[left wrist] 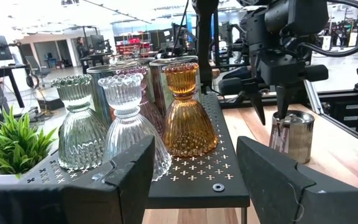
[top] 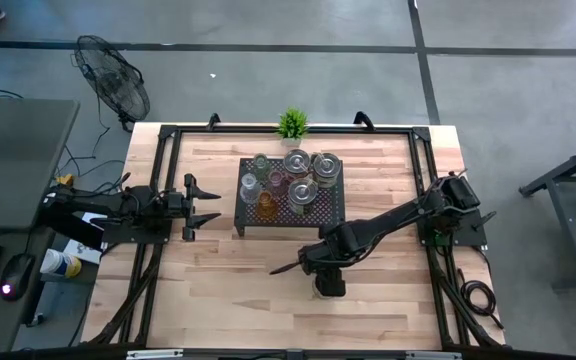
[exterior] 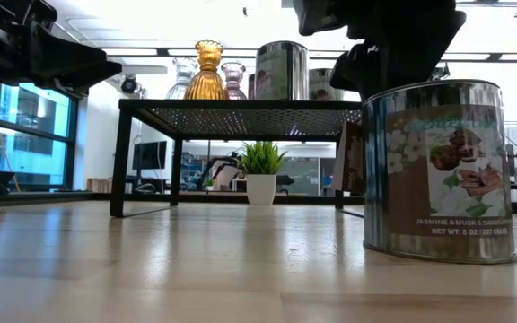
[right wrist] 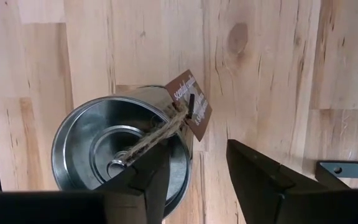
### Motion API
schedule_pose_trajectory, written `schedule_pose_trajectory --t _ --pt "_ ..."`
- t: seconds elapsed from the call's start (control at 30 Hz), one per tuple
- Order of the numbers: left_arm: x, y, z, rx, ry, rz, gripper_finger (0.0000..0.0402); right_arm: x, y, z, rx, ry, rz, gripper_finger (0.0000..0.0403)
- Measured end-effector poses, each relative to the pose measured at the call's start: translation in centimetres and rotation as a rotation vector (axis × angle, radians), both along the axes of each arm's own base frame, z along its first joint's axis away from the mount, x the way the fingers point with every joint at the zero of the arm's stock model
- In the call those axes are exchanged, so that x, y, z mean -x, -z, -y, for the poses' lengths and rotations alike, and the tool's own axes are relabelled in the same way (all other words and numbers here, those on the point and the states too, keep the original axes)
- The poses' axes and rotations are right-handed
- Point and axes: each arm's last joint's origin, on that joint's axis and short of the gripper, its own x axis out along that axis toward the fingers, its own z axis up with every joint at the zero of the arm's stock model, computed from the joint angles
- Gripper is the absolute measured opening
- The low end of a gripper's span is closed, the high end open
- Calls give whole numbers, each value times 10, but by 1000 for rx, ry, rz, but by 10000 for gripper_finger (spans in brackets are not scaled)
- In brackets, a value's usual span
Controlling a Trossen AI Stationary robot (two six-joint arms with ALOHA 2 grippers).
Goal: Pick & Place candle stick holders
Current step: Put the brown scented candle on the shelf
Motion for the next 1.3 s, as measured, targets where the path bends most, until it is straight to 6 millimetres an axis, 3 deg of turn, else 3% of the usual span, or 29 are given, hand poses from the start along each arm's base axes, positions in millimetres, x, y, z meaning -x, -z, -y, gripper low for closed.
schedule_pose_trajectory --t 0.7,1.0,1.3 --pt "0 0 0 0 0 0 222 0 1 0 3 -26 0 64" --pt "0 0 0 0 0 0 222 0 1 0 -7 -28 -3 6" --pt "0 0 0 0 0 1 222 -1 1 -1 -35 10 -3 1"
